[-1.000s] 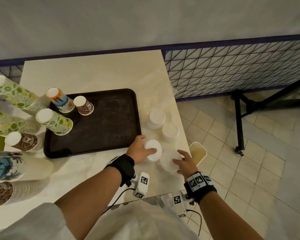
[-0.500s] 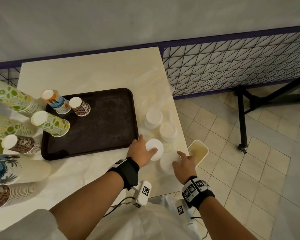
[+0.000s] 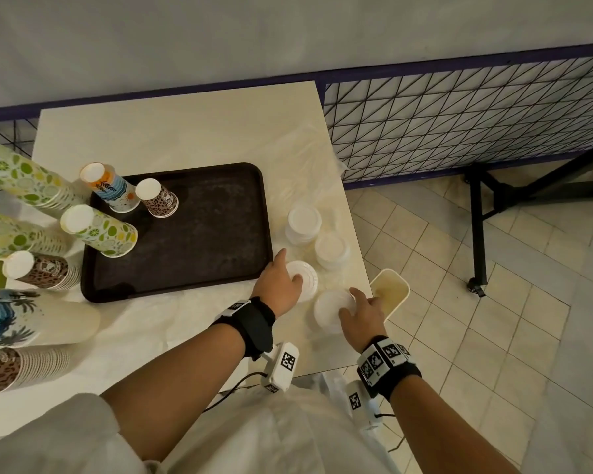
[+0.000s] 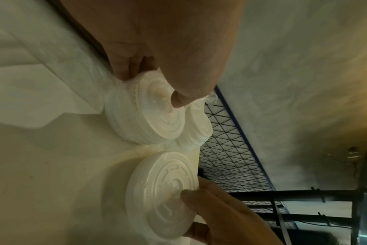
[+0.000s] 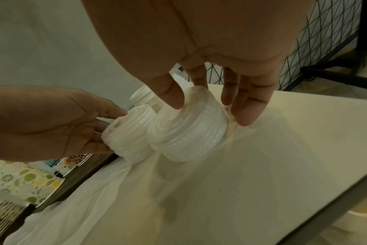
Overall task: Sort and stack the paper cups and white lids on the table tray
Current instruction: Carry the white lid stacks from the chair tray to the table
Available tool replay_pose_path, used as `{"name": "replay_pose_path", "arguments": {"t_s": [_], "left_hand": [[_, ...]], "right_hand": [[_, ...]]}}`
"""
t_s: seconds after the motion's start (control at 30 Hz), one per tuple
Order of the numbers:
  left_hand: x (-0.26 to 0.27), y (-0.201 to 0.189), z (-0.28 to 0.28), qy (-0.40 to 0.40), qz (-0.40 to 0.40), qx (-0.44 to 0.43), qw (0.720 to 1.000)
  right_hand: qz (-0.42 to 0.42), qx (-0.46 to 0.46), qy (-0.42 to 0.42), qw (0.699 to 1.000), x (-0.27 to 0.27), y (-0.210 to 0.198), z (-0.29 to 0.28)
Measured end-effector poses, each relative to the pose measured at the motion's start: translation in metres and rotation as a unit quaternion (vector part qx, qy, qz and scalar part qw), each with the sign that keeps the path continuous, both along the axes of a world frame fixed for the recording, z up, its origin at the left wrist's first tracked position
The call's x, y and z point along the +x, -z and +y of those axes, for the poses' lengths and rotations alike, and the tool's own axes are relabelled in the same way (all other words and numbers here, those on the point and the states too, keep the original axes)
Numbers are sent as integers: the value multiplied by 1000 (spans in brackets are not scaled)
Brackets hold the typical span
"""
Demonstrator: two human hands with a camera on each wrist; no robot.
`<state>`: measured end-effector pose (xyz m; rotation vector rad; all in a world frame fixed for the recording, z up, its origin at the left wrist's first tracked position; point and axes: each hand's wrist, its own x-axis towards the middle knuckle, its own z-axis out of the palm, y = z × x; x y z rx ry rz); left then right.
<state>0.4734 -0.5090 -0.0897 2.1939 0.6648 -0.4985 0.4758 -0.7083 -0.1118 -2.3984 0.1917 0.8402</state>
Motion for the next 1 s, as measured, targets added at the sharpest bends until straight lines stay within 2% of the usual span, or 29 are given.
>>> {"name": "replay_pose_path", "arguments": {"t_s": [0.1,0.2,0.3,0.4,0.53,0.77,0.93,1.0], "left_hand": [[-3,-10,3,0,-4,-4,1000],[-11,-31,19,4,-38,8,999],[-32,-63,49,0,-80,16,997],[-67,-98,89,-20,-109,-2,994],[-131,-142,146,-104,-163,-8,981],[-261,-213,237,-267,-223,12,937],[-349,-231,317,-336,-212,96,913],[-385,-223,363,-368,-218,109,897]], "right_hand": [[-29,-12,14,999,-2,-14,2],[-111,-2,1,994,-2,-39,7],[-182,38,-46,981,0,-76,23],[-201,96,-132,966,1,-121,57],[-198,194,-248,928,-12,-172,131],[-119,348,-362,856,-80,-223,294],[-76,395,-428,809,-159,-237,414],[-53,399,-434,806,-197,-240,465]]}}
